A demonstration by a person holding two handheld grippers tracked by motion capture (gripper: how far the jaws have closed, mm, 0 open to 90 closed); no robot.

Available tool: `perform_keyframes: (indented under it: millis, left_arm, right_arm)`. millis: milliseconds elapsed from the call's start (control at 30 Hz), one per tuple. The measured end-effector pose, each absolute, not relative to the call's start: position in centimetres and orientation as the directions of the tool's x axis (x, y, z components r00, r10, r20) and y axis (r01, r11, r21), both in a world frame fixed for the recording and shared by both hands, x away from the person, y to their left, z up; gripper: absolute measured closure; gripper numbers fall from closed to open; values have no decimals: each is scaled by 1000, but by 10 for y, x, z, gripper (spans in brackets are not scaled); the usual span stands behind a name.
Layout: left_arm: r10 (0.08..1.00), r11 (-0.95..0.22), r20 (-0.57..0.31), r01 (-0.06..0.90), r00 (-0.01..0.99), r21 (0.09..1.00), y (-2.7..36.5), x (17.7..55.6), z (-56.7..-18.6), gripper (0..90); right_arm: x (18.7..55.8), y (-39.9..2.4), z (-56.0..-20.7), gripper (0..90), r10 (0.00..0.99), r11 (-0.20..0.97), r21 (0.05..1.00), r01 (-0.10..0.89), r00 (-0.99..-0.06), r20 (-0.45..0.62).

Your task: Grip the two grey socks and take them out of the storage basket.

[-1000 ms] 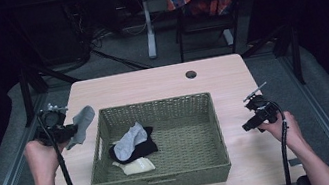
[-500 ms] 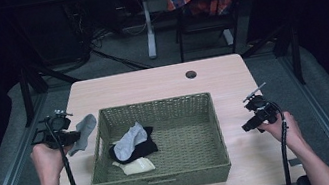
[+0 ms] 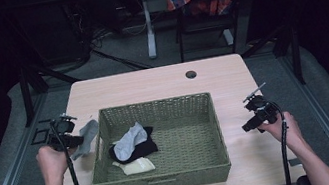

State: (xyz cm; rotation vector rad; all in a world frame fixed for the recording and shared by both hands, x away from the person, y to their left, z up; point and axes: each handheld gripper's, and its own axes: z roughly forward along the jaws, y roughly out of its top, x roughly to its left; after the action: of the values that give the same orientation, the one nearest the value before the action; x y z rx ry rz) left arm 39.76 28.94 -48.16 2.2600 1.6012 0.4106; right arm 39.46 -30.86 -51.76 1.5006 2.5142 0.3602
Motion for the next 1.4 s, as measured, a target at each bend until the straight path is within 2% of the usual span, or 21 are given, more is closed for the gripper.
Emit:
perform_keyframes:
  millis: [1033,1400]
  left_arm:
    - [949,-287,-20,888,314,360,294,405,-507,844]
    - [952,-283,-31,910,306,305,296,410,-518,842]
  right_arm:
    - [395,-308,-518,219,880,463,298,835,-473,-42]
    - [395,-308,-518,219,880,463,298,835,-473,-42]
